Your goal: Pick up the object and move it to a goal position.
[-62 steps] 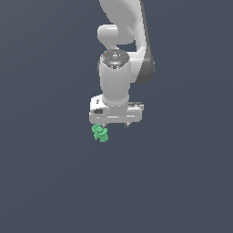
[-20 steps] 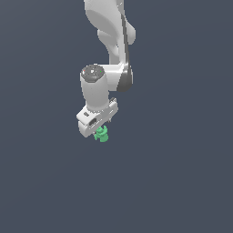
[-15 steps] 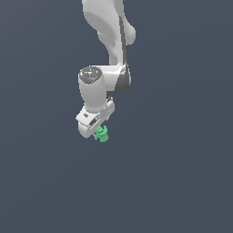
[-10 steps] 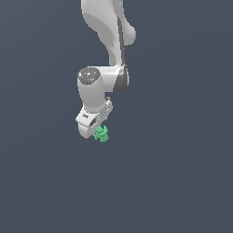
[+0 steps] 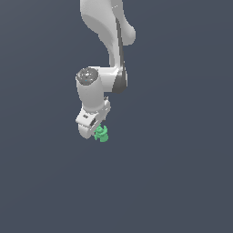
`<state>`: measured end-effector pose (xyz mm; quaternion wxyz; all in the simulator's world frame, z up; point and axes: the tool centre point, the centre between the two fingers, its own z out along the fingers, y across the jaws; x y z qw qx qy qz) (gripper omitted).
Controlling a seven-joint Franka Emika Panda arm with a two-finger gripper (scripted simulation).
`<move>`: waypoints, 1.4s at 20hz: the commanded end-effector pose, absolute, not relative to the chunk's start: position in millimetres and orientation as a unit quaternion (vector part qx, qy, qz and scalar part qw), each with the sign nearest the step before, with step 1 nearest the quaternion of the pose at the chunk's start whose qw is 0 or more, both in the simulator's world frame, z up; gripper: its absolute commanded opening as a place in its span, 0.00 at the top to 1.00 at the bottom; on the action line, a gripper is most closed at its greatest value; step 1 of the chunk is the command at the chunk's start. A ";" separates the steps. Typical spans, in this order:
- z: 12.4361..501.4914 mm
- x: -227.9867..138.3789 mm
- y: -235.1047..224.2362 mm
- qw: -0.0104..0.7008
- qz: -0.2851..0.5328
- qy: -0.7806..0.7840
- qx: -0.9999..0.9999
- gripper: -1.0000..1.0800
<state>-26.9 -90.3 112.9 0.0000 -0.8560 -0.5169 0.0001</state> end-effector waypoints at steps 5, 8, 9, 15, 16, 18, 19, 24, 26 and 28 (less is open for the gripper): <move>103.4 -27.2 -90.2 0.000 0.000 -0.517 -0.856 0.04; 88.8 -27.8 -89.9 0.000 0.000 -0.518 -0.855 0.04; 83.1 -28.0 -89.8 0.000 0.000 -0.518 -0.855 0.04; 63.7 -27.6 -90.1 0.000 0.000 -0.519 -0.855 0.04; 63.0 -27.4 -90.2 0.000 0.000 -0.519 -0.855 0.04; 62.7 -27.2 -90.2 0.000 0.000 -0.519 -0.855 1.00; 62.7 -27.2 -90.2 0.000 0.000 -0.519 -0.855 1.00; 62.7 -27.2 -90.2 0.000 0.000 -0.519 -0.855 1.00; 62.7 -27.2 -90.2 0.000 0.000 -0.519 -0.855 1.00; 63.3 -27.0 -90.4 0.000 0.000 -0.519 -0.855 1.00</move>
